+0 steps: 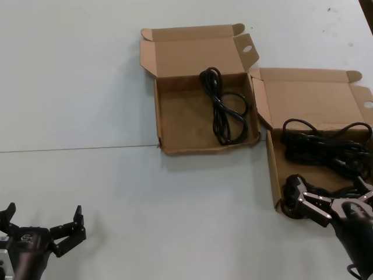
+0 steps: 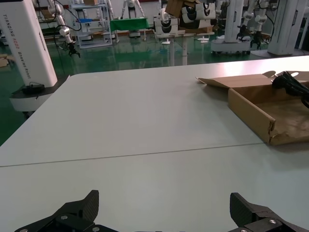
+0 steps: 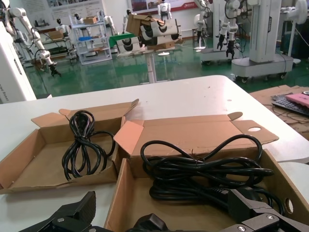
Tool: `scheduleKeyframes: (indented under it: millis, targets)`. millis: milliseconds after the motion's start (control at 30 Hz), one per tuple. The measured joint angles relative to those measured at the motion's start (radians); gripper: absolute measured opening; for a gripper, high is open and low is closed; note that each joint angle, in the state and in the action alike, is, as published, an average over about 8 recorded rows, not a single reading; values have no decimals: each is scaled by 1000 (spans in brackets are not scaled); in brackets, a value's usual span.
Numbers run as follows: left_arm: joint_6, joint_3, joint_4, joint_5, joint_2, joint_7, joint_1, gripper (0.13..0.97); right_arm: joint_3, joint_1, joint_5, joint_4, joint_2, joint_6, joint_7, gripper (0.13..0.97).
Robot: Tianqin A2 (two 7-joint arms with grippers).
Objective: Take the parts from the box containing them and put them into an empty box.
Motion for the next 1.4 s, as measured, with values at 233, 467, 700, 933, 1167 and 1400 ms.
scheduleKeyframes:
  millis: [233,467,700,933,1167,1400]
  targets:
    - [0,0,0,0,0,0,0,966,0,0,0,0,0,0,0,966]
    - [0,0,0,0,0,0,0,966,0,0,0,0,0,0,0,966]
    - [0,0,0,0,0,0,0,966,0,0,0,0,0,0,0,966]
    - [0,0,0,0,0,0,0,966,0,0,0,0,0,0,0,966]
    - [0,0,0,0,0,0,0,966,0,0,0,0,0,0,0,966]
    - [0,0,0,0,0,0,0,966,0,0,0,0,0,0,0,966]
